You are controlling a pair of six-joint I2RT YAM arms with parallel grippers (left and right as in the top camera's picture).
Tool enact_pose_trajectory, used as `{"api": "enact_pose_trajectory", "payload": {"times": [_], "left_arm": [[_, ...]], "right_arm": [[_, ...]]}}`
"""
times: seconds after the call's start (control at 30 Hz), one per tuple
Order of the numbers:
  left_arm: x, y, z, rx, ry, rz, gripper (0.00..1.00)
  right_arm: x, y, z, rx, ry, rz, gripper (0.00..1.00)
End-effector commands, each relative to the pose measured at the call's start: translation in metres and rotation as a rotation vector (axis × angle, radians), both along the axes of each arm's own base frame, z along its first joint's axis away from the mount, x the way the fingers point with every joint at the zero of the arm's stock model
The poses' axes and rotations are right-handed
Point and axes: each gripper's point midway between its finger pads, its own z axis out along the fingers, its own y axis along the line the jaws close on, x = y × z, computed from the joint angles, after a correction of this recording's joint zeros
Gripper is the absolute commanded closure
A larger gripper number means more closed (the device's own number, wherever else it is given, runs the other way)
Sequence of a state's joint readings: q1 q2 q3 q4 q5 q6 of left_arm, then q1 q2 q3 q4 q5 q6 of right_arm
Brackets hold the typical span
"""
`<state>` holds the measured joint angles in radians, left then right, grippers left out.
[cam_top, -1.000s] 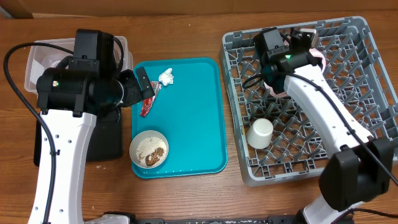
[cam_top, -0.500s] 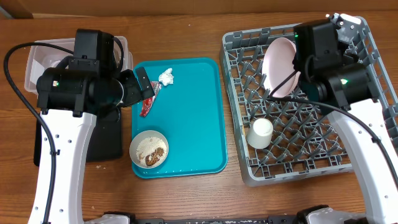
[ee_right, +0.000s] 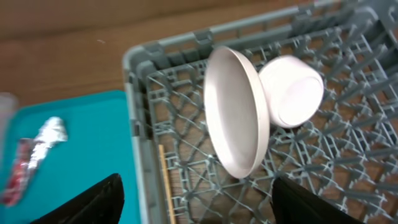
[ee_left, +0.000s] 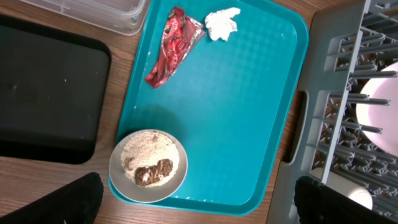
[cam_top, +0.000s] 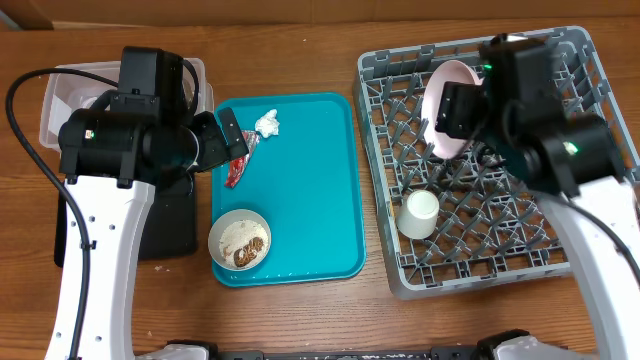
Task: Sort waste into correct bins and load items into the dishwasher
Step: 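Lower the plate upright into the rack's back slots and release, then withdraw the right gripper to the rack's front right and park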
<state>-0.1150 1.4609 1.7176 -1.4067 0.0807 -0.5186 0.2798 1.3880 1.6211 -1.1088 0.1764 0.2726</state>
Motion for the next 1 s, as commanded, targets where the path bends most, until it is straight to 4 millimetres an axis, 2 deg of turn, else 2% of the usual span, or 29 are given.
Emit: {"api": "enact_pose_trajectory", "payload": {"times": [0.0, 0.07, 0.17, 0.23, 0.37, 0.87, 0.97], "left_arm": [[0.002, 0.002, 0.003, 0.000, -0.009, 0.016, 0.00], [0.001, -0.010, 0.004, -0.068, 0.000, 0.007, 0.00], [0.002, -0.026, 0.009, -0.157, -0.006, -0.030, 0.00], [0.010, -0.027, 0.013, -0.162, -0.044, -0.034, 0.00], [0.014, -0.027, 0.016, -0.172, -0.060, -0.016, 0.00], [0.014, -0.027, 0.016, -0.172, -0.059, -0.007, 0.00], [0.014, -0.027, 0.016, -0.172, -0.059, -0.008, 0.00]], "right_arm": [[-0.036, 0.001, 0.067, 0.087, -0.199, 0.062, 0.13], [-0.052, -0.003, 0.087, 0.104, -0.264, 0.064, 0.09], [-0.078, -0.011, 0.106, 0.119, -0.324, 0.064, 0.06], [-0.095, -0.016, 0.114, 0.126, -0.351, 0.064, 0.00], [-0.116, -0.022, 0.122, 0.135, -0.383, 0.065, 0.00], [-0.120, -0.024, 0.113, 0.124, -0.346, 0.059, 0.00], [-0.125, -0.026, 0.104, 0.113, -0.306, 0.055, 0.00]]}}
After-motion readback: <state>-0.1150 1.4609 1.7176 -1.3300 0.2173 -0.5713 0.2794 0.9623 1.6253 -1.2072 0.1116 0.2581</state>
